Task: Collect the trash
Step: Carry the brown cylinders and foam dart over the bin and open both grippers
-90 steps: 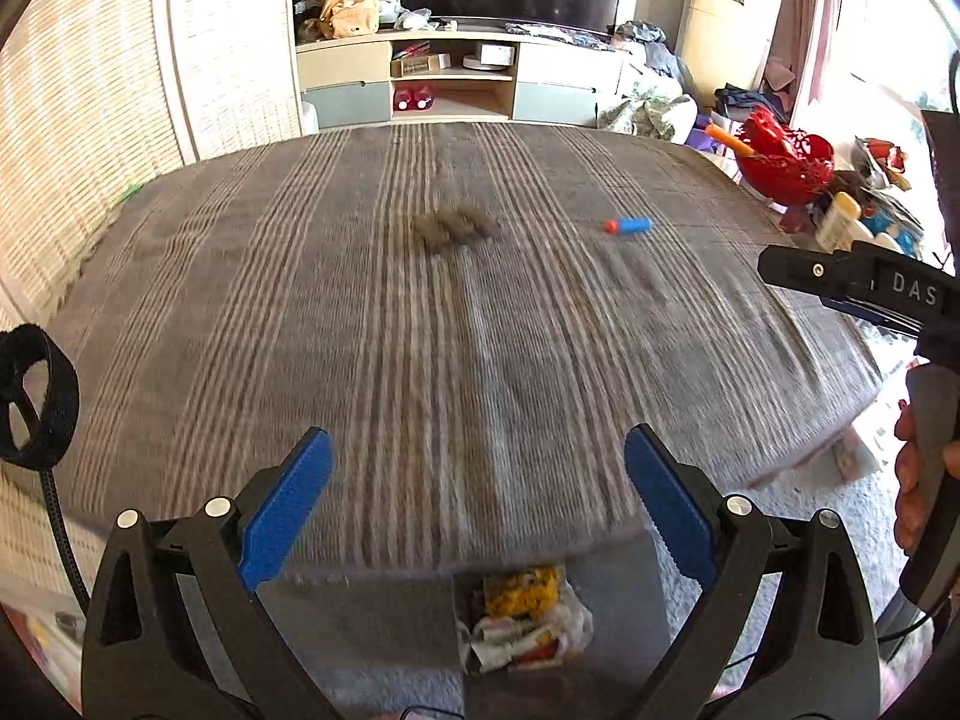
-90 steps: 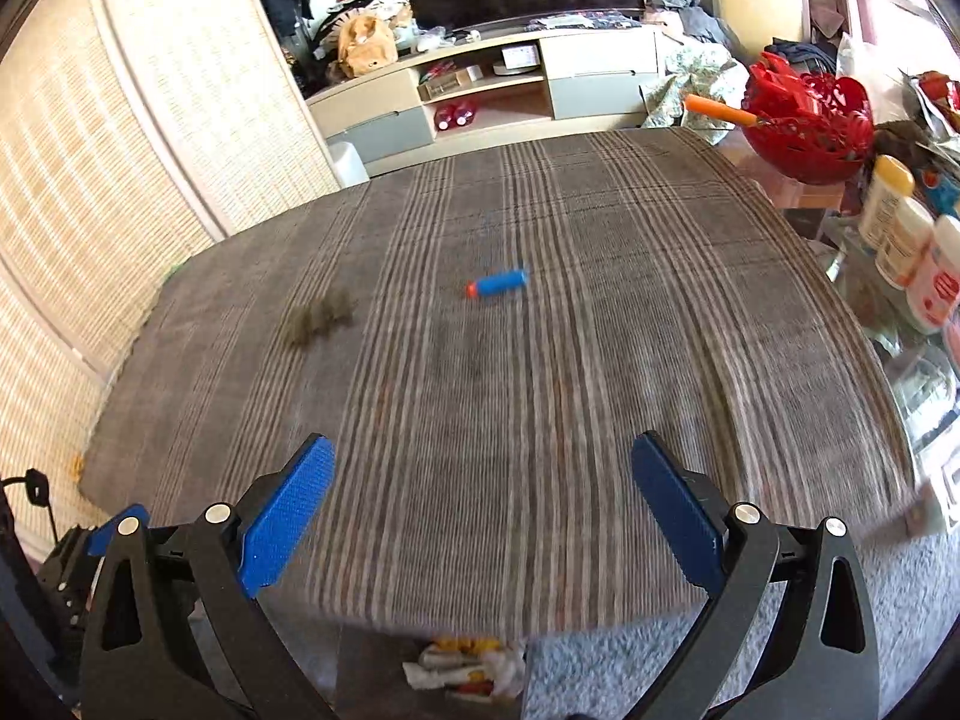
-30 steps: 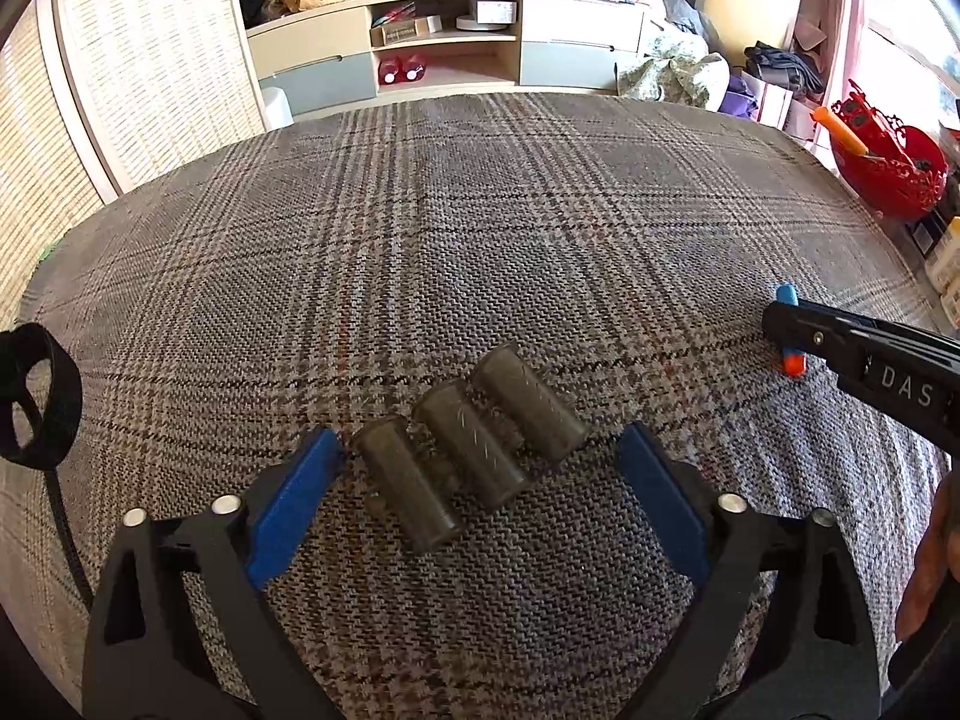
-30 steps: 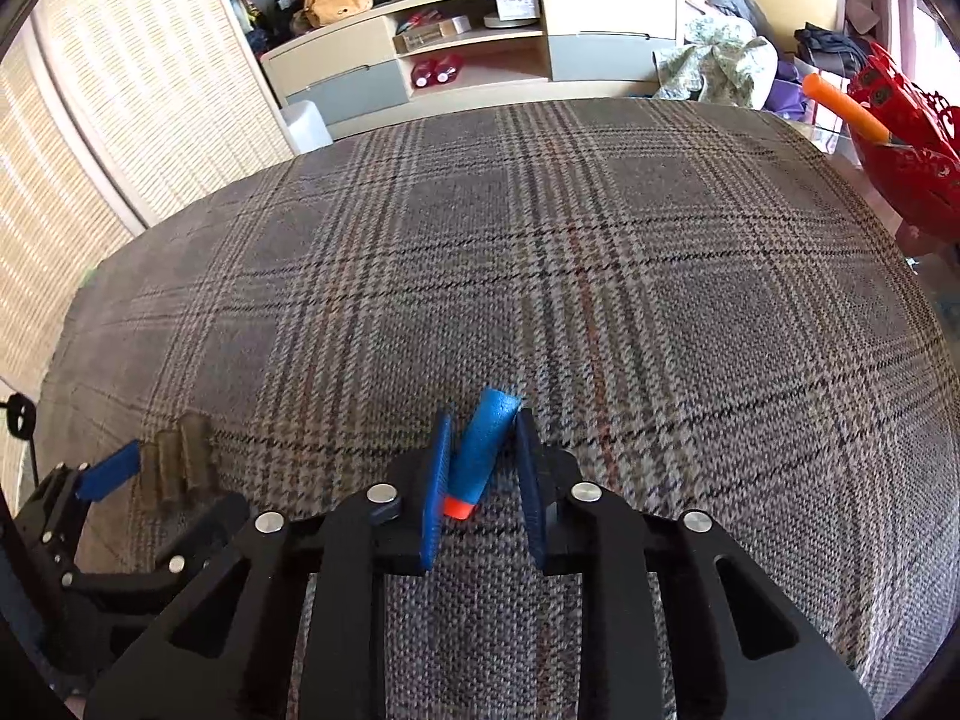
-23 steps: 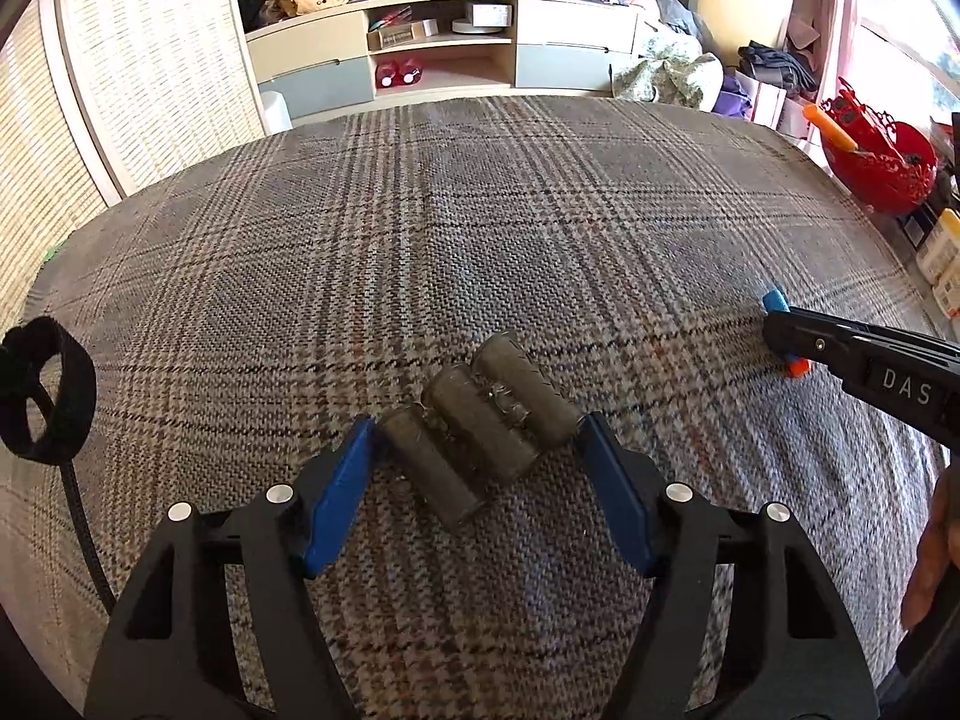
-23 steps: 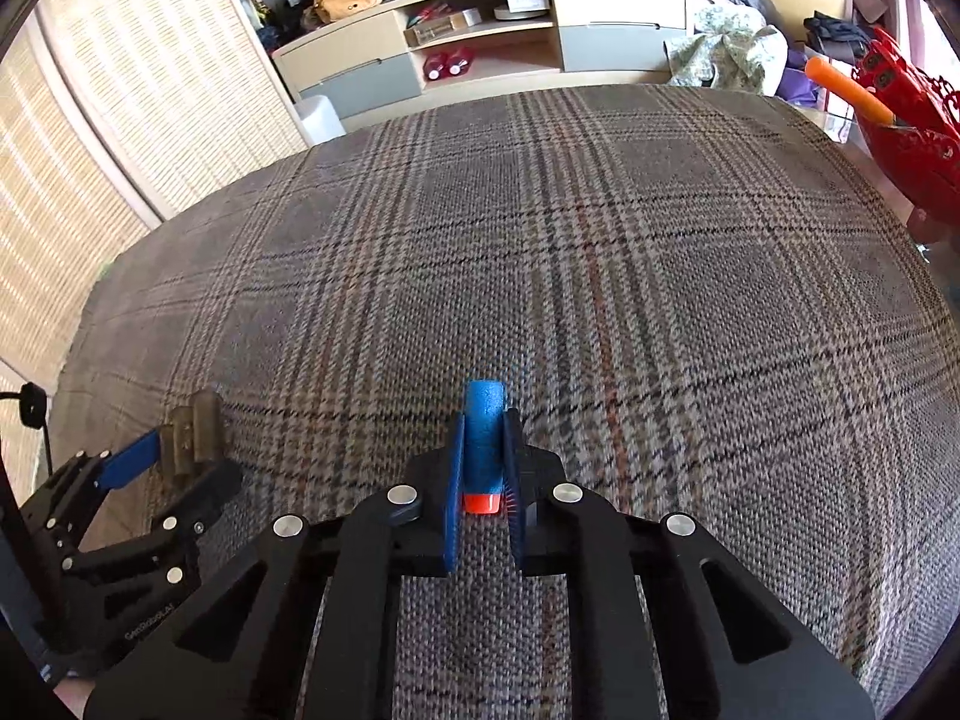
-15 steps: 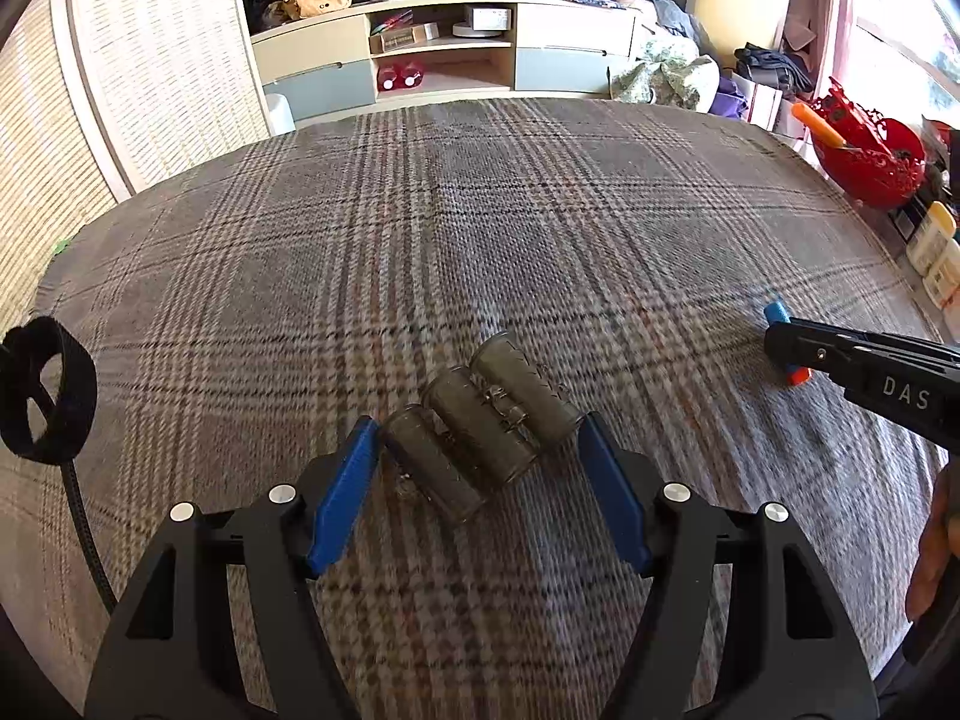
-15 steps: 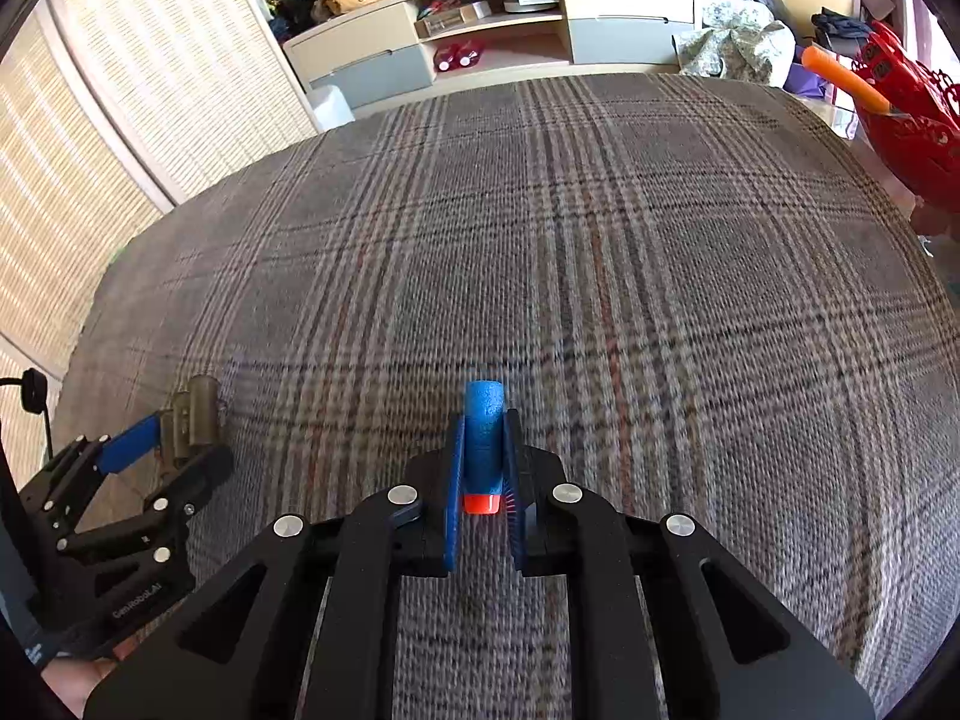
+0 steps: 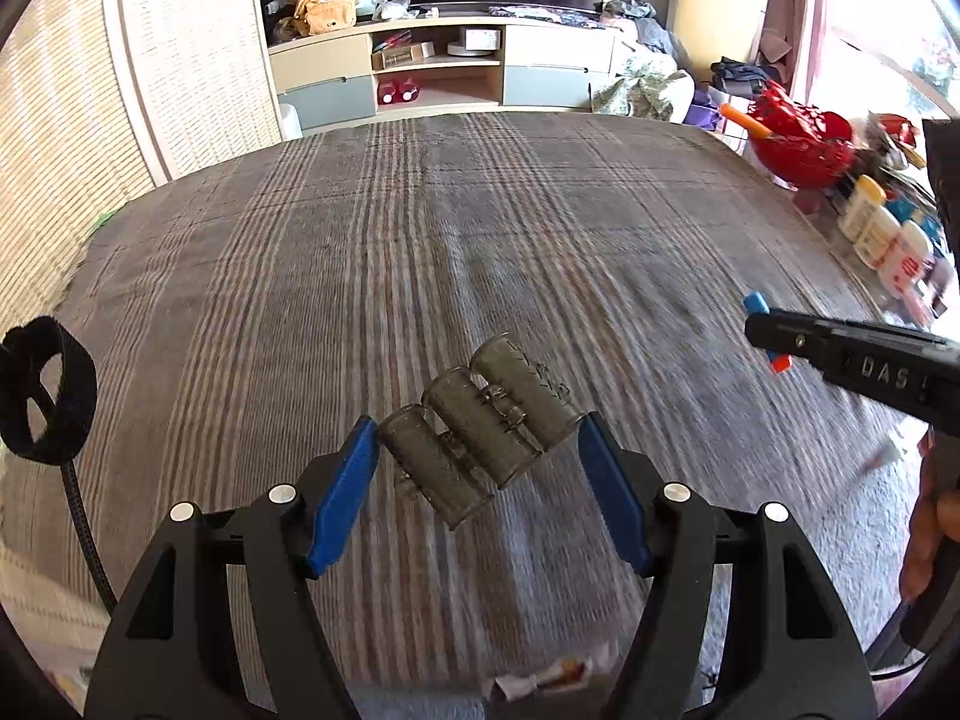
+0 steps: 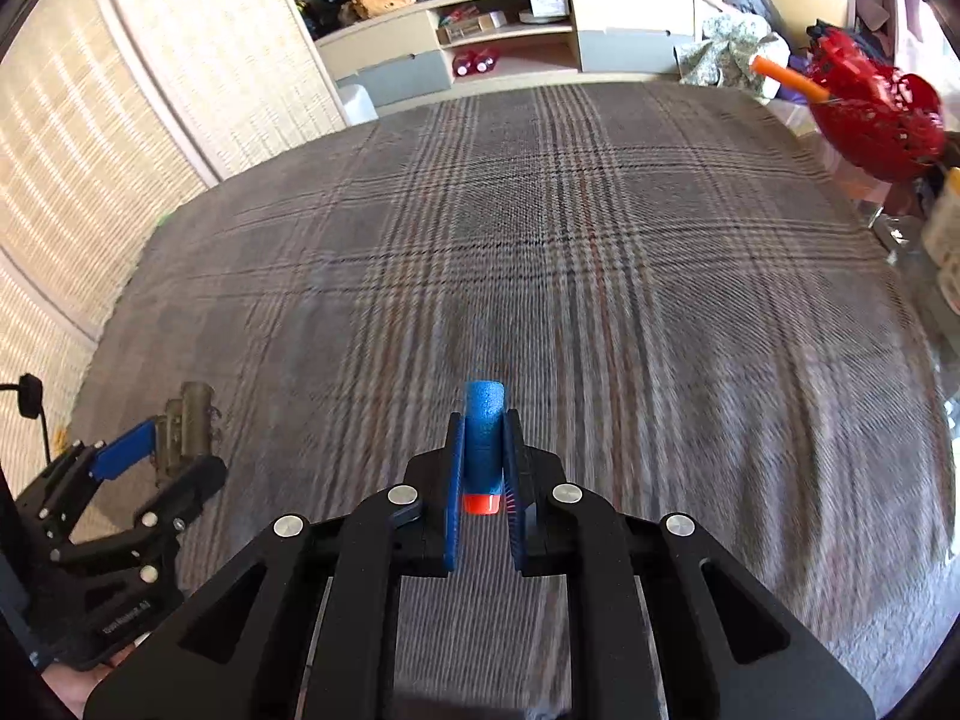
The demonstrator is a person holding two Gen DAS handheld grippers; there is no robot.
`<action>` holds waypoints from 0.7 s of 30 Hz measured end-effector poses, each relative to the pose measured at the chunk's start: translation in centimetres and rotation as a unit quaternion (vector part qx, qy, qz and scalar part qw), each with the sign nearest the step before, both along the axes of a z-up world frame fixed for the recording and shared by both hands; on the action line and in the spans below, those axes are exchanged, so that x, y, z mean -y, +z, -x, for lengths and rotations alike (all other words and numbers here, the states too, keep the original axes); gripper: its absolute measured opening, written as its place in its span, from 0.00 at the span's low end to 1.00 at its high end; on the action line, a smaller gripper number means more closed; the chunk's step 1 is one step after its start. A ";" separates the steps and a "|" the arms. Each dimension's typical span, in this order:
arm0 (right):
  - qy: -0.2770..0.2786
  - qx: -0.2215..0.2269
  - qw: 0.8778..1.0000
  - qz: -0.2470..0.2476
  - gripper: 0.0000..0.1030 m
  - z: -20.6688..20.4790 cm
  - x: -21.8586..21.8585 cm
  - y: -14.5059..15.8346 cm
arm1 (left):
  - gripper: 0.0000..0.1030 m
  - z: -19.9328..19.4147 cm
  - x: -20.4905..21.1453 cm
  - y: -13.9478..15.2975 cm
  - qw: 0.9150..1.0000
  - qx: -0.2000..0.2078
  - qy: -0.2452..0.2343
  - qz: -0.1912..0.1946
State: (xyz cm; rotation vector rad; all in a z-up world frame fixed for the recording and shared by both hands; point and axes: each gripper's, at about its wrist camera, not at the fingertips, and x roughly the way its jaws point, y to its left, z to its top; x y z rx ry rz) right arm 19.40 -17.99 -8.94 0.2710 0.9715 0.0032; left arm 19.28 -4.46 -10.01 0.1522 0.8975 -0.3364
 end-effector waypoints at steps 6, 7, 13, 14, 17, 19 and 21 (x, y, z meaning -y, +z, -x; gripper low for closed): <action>0.007 0.020 1.000 0.005 0.13 6.0 -1.4 0.8 | 0.63 6.1 -0.9 0.4 1.000 0.002 -0.002 0.013; 0.010 0.022 1.000 0.006 0.13 7.0 -1.5 0.8 | 0.63 7.3 -1.0 0.5 1.000 0.003 -0.003 0.014; 0.018 0.039 0.999 0.020 0.13 11.8 -2.6 0.3 | 0.63 12.7 -1.6 -0.1 1.000 -0.004 -0.009 0.025; 0.021 0.042 0.999 0.023 0.13 12.5 -2.8 0.2 | 0.63 13.4 -1.6 -0.3 1.000 -0.005 -0.009 0.025; 0.026 0.048 0.998 0.024 0.13 14.3 -3.1 -0.4 | 0.63 15.3 -1.7 -1.1 1.000 -0.012 -0.009 0.026; 0.025 0.048 0.998 0.011 0.13 15.2 -3.0 -1.2 | 0.63 16.4 -1.7 -1.8 1.000 -0.016 -0.010 0.023; 0.025 0.045 0.999 0.001 0.13 15.8 -3.0 -1.8 | 0.63 17.4 -1.7 -2.5 0.999 -0.023 -0.010 0.024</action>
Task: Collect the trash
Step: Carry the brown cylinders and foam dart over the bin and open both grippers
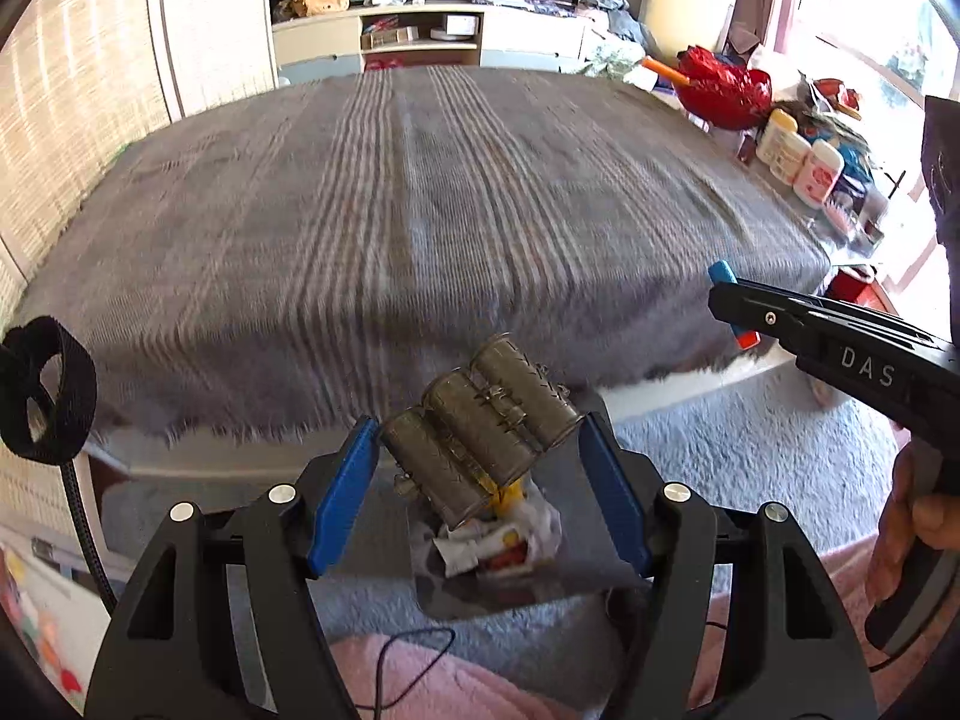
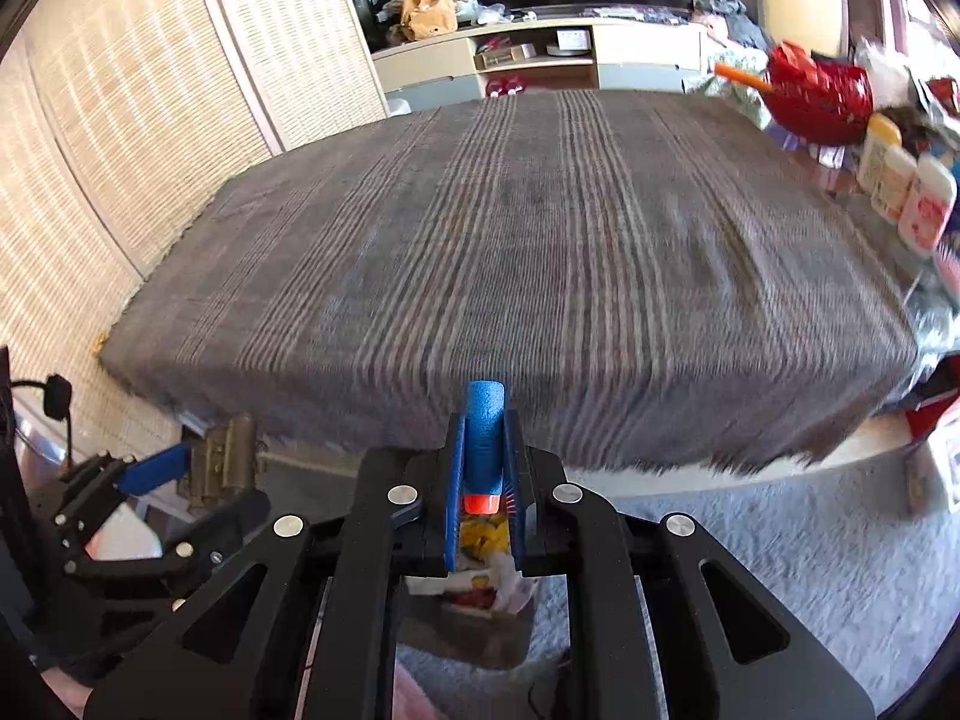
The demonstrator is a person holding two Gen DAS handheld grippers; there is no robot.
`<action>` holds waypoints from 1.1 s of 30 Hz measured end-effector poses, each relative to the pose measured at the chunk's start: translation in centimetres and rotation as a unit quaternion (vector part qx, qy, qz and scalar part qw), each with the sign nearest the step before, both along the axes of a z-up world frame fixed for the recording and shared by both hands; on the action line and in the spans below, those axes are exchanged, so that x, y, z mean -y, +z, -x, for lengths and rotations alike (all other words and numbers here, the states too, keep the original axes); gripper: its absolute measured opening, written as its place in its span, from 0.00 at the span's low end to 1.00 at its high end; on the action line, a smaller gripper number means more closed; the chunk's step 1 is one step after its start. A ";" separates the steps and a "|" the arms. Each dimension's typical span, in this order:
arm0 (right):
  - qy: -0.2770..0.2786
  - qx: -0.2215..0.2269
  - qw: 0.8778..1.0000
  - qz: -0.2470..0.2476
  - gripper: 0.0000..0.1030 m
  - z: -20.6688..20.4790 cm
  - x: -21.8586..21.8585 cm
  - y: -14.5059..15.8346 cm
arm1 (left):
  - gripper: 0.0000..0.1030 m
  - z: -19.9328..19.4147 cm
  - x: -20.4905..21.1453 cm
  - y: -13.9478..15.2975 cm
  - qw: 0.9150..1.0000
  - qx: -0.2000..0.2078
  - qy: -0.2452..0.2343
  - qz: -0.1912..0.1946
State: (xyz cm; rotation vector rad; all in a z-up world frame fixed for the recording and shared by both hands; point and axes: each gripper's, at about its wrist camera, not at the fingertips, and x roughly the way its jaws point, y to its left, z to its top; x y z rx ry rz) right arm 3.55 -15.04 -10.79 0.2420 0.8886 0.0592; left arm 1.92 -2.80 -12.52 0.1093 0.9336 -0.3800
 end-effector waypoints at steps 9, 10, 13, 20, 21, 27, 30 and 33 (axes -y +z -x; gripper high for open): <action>0.009 -0.033 0.999 -0.025 0.13 1.7 -1.1 -4.7 | 0.63 1.8 0.4 -4.9 0.999 -0.047 -0.004 -0.008; 0.009 -0.033 0.999 -0.024 0.13 1.7 -1.4 -4.9 | 0.63 1.8 0.3 -5.3 0.999 -0.050 -0.002 -0.008; 0.008 -0.045 0.998 -0.035 0.14 1.9 -1.2 -6.1 | 0.63 1.6 0.0 -6.7 0.998 -0.066 0.004 -0.006; 0.013 -0.059 0.998 -0.032 0.15 1.3 -1.2 -7.8 | 0.63 1.0 0.1 -9.2 0.996 -0.085 0.002 -0.003; 0.013 -0.063 0.997 -0.033 0.15 1.1 -1.1 -8.1 | 0.63 0.8 0.1 -9.4 0.996 -0.089 0.004 -0.003; 0.017 -0.082 0.996 -0.040 0.15 0.2 -1.2 -9.4 | 0.63 -0.1 0.6 -11.2 0.994 -0.107 0.005 -0.003; 0.024 -0.085 0.995 -0.038 0.14 -0.2 -1.6 -9.8 | 0.63 -0.3 0.8 -11.5 0.994 -0.109 0.002 -0.002; 0.021 -0.091 0.995 -0.040 0.16 -0.5 -1.6 -10.1 | 0.64 -0.4 1.1 -11.8 0.994 -0.112 -0.003 -0.007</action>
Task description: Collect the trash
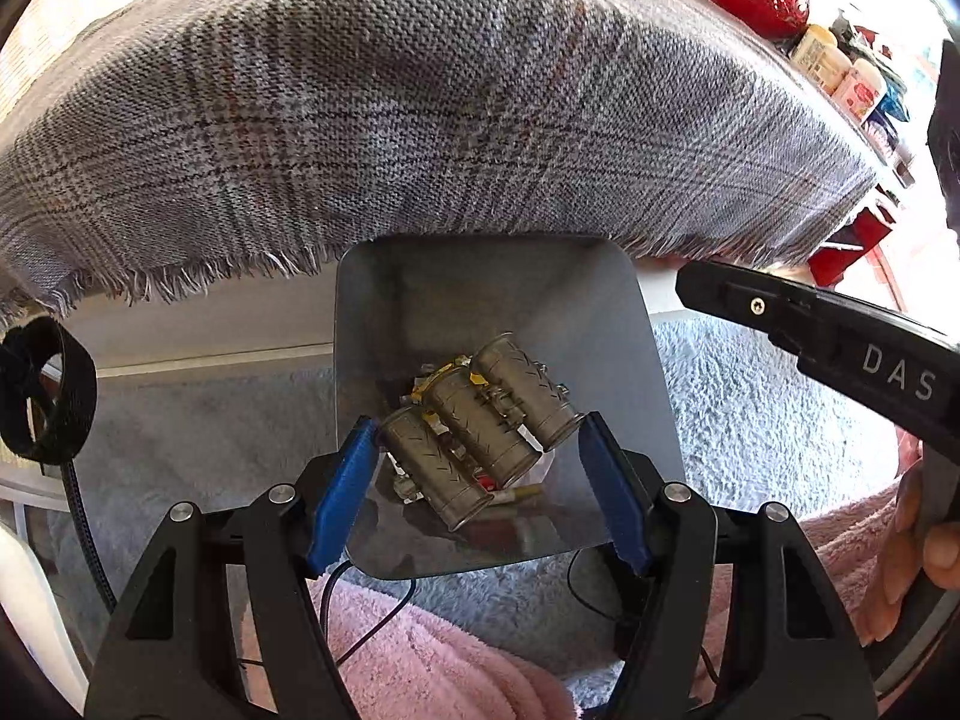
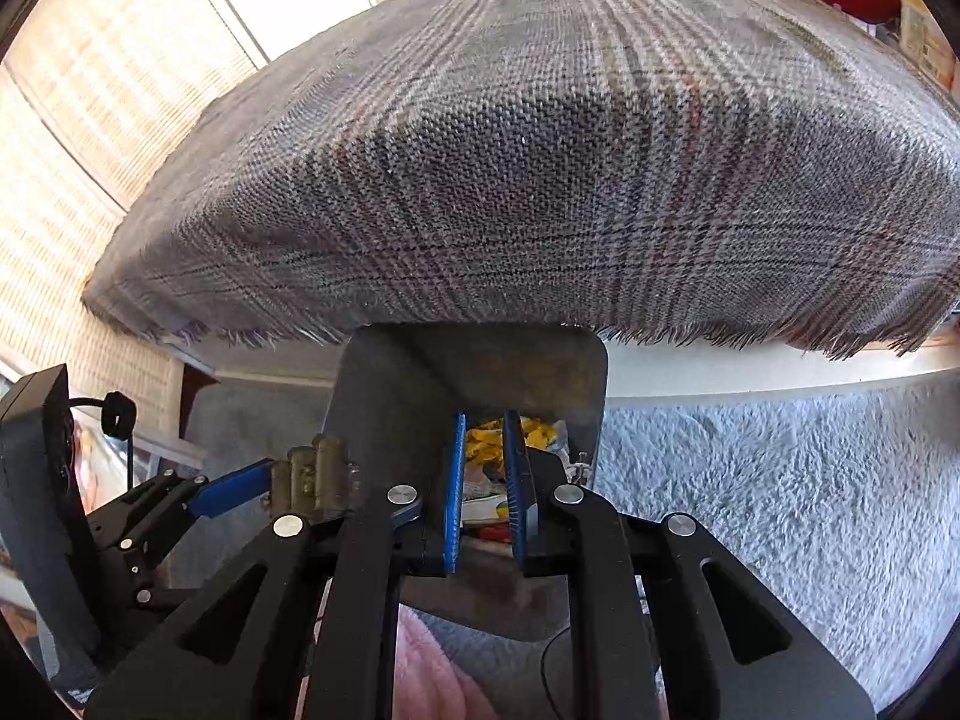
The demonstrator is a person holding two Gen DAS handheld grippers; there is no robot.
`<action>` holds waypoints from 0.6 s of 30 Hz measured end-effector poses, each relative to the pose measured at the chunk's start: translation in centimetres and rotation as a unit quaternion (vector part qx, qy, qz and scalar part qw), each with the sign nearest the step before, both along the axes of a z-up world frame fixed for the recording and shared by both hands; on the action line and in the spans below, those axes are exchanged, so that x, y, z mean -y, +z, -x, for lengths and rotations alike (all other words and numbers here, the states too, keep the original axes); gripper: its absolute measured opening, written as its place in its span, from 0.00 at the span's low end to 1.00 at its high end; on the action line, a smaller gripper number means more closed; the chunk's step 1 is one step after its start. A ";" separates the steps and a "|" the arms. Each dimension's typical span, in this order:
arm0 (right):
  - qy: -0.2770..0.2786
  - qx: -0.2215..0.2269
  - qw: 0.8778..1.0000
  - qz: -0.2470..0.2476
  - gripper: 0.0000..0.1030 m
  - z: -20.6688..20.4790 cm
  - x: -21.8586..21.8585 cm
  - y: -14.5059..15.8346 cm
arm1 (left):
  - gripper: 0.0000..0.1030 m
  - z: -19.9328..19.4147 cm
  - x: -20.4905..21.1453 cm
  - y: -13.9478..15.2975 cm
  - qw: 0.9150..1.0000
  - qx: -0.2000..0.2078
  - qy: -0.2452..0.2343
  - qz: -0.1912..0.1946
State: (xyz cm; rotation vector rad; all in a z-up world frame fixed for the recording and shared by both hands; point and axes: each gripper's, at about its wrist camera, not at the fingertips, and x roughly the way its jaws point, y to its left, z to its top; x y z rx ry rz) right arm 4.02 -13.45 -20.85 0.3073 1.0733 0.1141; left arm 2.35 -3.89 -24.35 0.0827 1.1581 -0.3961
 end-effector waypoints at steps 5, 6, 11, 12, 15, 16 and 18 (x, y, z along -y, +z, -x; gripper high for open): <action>-0.012 -0.004 1.000 0.009 0.31 -0.2 0.3 -0.3 | 0.70 -0.3 -0.1 -0.6 1.000 -0.009 0.002 -0.003; -0.016 -0.005 1.000 0.010 0.50 -0.2 0.4 -0.3 | 0.71 -0.3 -0.2 -0.6 1.000 -0.010 0.003 -0.004; -0.031 0.002 0.999 0.016 0.67 -0.1 0.9 0.0 | 0.77 -0.2 -0.4 -0.3 1.000 -0.002 0.003 -0.006; -0.034 0.003 0.999 0.019 0.74 0.0 1.0 0.0 | 0.78 -0.2 -0.5 0.0 1.000 0.002 0.004 -0.007; -0.042 0.008 0.999 0.030 0.89 -0.1 1.2 0.2 | 0.86 0.0 -1.1 0.8 1.000 0.014 0.009 -0.007; -0.046 0.011 0.998 0.036 0.93 0.0 1.4 0.4 | 0.89 0.1 -1.4 1.2 1.000 0.019 0.012 -0.006; -0.052 0.017 0.997 0.046 0.97 0.2 1.6 0.7 | 0.92 0.2 -1.9 1.7 0.999 0.026 0.017 -0.005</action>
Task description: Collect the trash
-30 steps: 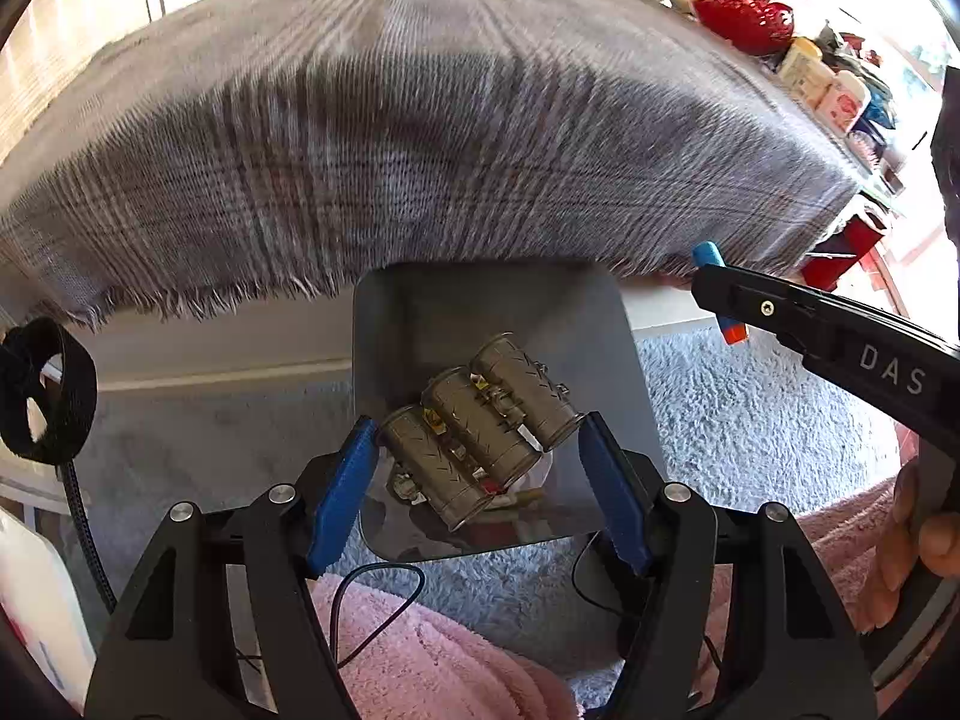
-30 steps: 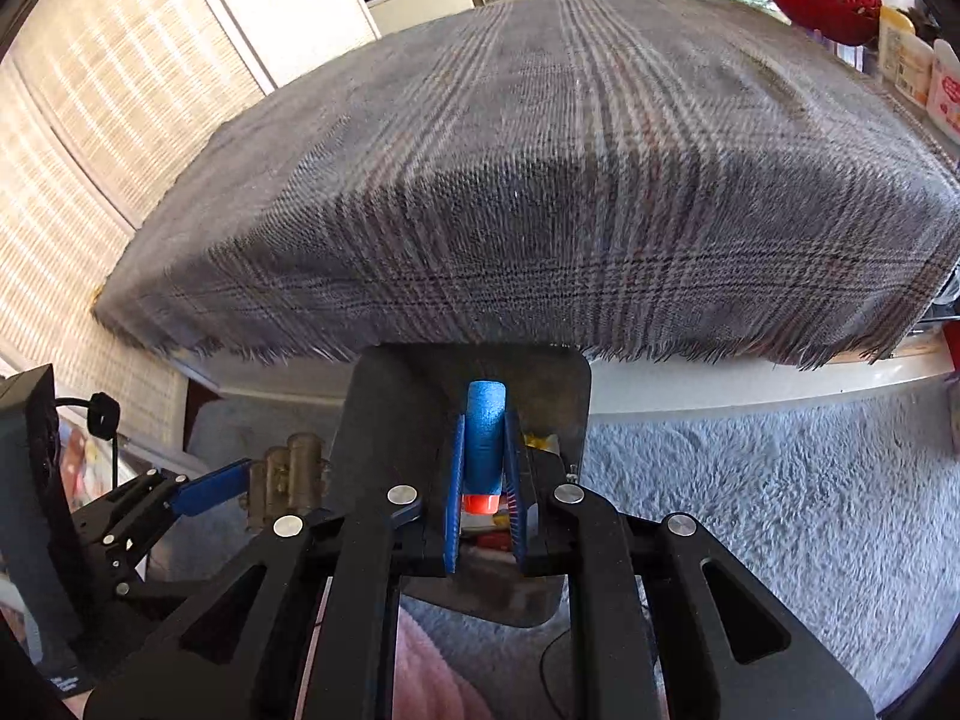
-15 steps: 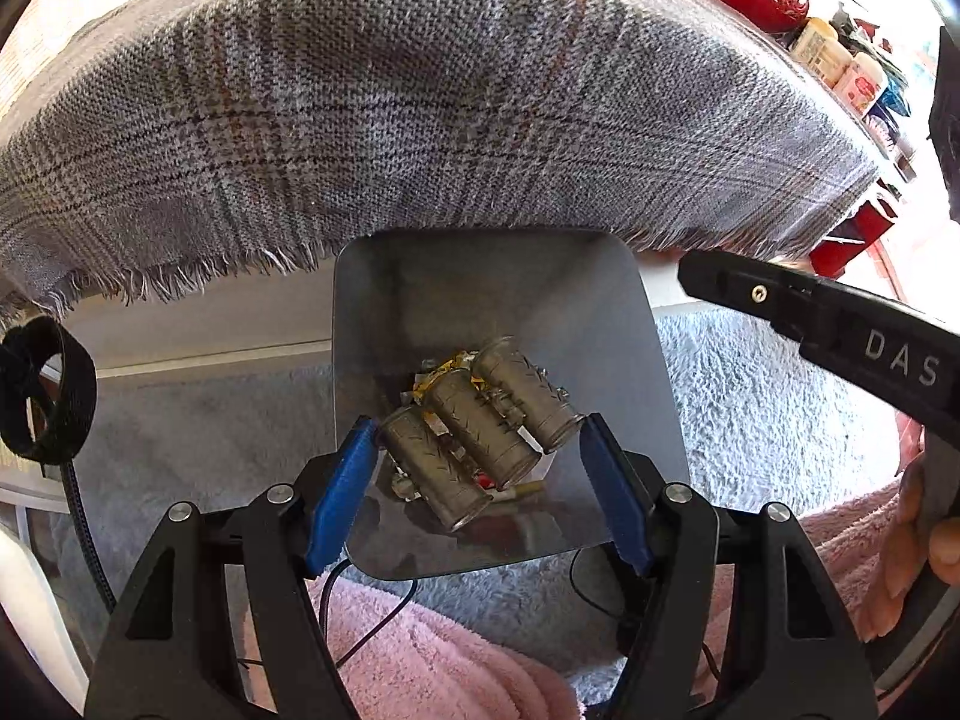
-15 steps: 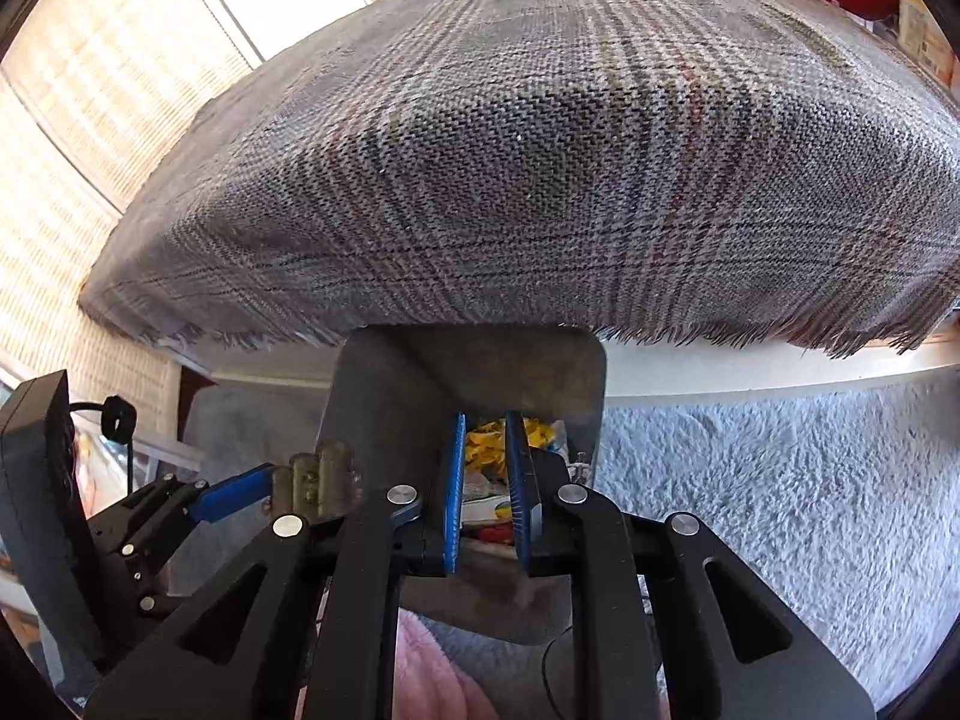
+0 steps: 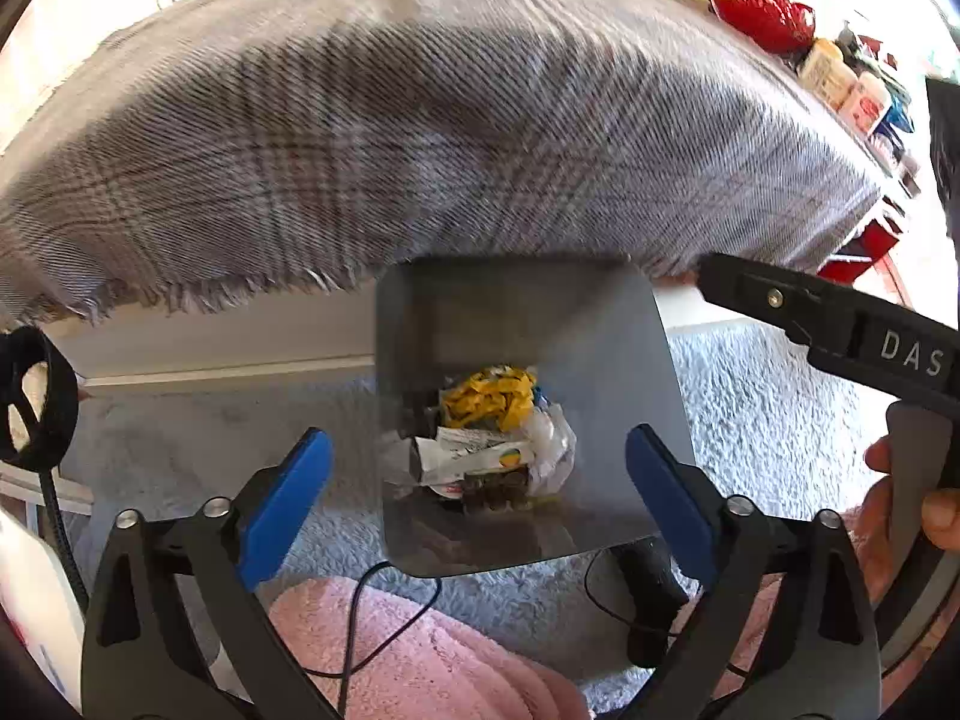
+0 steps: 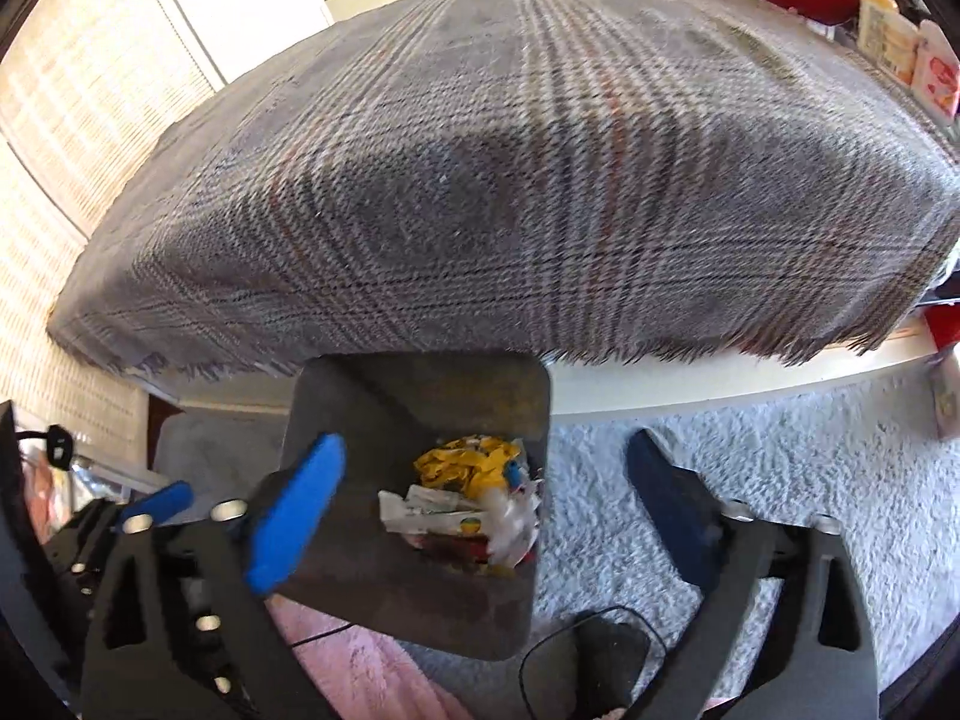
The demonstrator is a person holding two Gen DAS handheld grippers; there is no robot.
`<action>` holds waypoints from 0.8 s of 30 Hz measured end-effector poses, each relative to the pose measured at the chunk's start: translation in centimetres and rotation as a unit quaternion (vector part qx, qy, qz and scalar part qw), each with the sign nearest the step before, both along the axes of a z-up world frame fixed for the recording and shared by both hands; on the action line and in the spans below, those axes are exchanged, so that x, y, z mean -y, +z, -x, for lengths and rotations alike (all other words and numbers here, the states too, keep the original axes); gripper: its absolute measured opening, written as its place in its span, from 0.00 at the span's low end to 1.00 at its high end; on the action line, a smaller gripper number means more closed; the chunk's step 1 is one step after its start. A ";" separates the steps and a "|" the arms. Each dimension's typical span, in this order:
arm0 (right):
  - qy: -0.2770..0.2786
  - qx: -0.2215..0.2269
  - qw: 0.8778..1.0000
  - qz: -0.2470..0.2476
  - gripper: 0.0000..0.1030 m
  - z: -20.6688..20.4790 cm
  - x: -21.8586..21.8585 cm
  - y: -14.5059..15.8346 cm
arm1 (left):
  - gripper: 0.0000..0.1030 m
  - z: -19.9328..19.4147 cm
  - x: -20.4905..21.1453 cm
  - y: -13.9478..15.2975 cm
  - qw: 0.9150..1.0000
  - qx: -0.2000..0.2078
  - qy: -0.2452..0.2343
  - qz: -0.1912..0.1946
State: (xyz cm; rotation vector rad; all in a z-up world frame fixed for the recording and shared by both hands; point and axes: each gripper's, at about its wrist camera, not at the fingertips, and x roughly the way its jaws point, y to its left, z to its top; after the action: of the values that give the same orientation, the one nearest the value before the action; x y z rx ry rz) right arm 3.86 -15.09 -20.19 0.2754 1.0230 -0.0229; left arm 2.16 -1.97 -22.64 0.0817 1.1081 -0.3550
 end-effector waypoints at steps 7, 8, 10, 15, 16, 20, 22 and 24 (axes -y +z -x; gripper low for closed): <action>-0.016 0.035 0.999 0.022 0.97 1.4 1.0 1.8 | 0.92 0.7 -2.1 2.8 0.998 0.050 0.030 -0.002; -0.020 0.044 0.998 0.027 0.97 1.7 1.1 2.3 | 0.92 0.9 -2.4 3.4 0.998 0.058 0.034 0.002; -0.035 0.072 0.996 0.038 0.97 2.7 1.2 3.7 | 0.92 1.3 -2.6 4.7 0.997 0.072 0.037 0.003; -0.045 0.102 0.992 0.065 0.97 4.6 0.6 7.4 | 0.92 3.1 -2.9 8.9 0.990 0.133 0.052 -0.011; -0.043 0.116 0.990 0.064 0.97 5.2 0.4 8.8 | 0.92 3.1 -3.2 9.5 0.989 0.139 0.055 -0.005; -0.038 0.152 0.986 0.058 0.97 7.0 0.2 12.8 | 0.92 4.0 -4.6 13.3 0.983 0.165 0.076 0.015; -0.040 0.179 0.980 0.075 0.97 8.3 -0.2 15.2 | 0.92 4.6 -5.3 15.2 0.979 0.185 0.082 0.022; -0.040 0.200 0.975 0.092 0.97 9.3 -0.5 17.0 | 0.92 5.4 -5.8 17.4 0.973 0.209 0.088 0.027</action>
State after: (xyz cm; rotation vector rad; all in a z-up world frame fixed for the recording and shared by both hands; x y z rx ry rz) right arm -5.41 -14.61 -3.17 0.1429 0.6026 -0.1306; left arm -3.20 3.87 -5.24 0.0083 0.6812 -0.1953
